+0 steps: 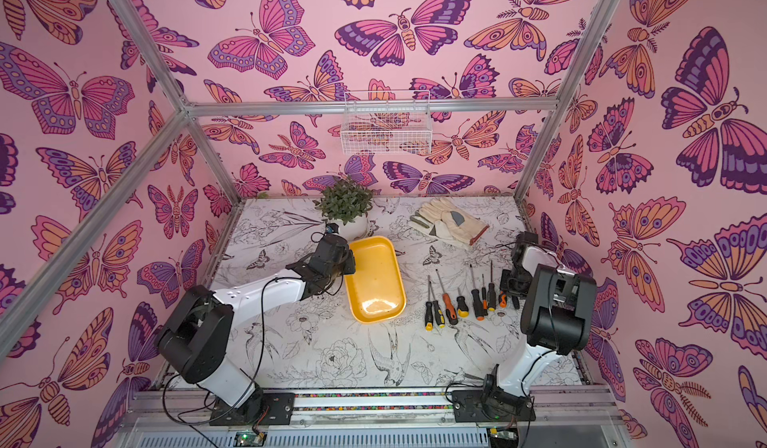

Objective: Take out the screwdriver from the storage box
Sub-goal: Place the screwdriver at the center of the board.

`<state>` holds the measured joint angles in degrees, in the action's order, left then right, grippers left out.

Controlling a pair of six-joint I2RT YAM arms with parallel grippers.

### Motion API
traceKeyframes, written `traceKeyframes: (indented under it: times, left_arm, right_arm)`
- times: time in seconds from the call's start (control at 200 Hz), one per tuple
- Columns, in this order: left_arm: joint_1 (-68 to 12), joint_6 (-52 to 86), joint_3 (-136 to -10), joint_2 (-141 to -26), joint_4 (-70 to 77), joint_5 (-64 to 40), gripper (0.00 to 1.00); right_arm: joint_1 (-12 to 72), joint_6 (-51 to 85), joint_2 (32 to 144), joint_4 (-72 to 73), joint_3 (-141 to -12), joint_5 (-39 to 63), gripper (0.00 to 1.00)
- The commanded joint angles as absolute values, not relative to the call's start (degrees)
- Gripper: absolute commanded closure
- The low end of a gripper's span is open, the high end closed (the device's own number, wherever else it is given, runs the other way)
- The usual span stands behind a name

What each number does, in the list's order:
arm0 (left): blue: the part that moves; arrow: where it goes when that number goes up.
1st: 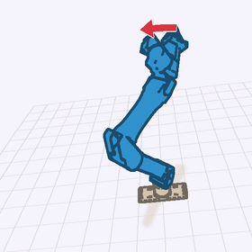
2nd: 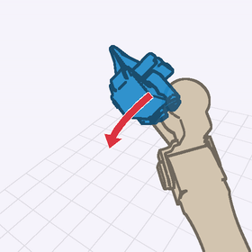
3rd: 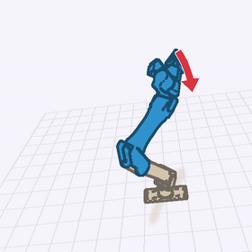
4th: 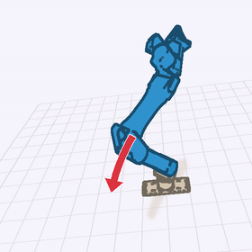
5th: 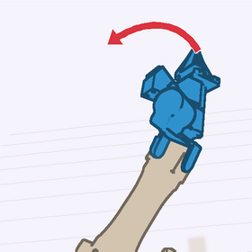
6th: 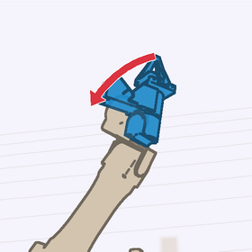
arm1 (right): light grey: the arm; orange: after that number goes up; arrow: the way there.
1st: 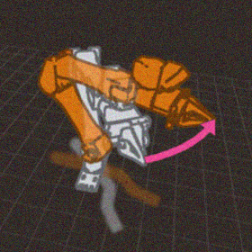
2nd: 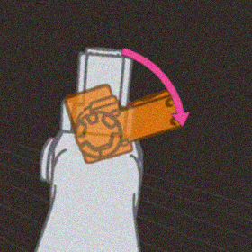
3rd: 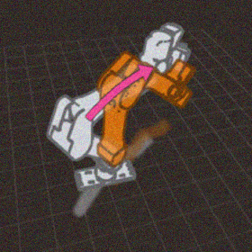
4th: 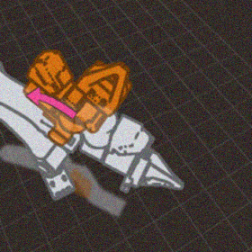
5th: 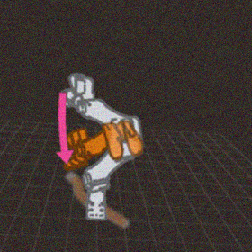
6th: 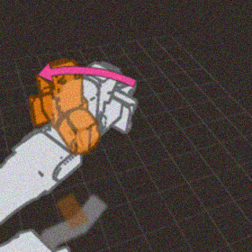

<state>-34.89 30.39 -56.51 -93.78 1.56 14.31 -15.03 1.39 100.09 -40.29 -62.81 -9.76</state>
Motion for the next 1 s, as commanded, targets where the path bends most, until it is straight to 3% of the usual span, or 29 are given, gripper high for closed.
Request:
traceKeyframes:
  times: [0.0,0.335,0.746,0.996]
  left_arm:
    - [-34.59,29.59,-55.94,-92.18,2.39,13.43,1.0]
    - [-34.37,28.22,-61.55,-94.91,-4.19,10.0,1.0]
    - [-34.32,26.76,-68.56,-99.33,-13.98,3.94,1.0]
    - [-34.45,28.35,-71.41,-102.17,-17.02,1.61,1.0]
  right_arm:
    - [-15.38,2.45,95.78,-40.73,-63.27,-8.85,0.65]
    - [-12.89,4.92,85.04,-38.82,-60.87,-2.38,0.6]
    - [3.98,9.09,76.6,-32.3,-59.31,1.99,0.59]
    - [7.99,10.45,74.54,-26.86,-56.5,7.02,0.59]
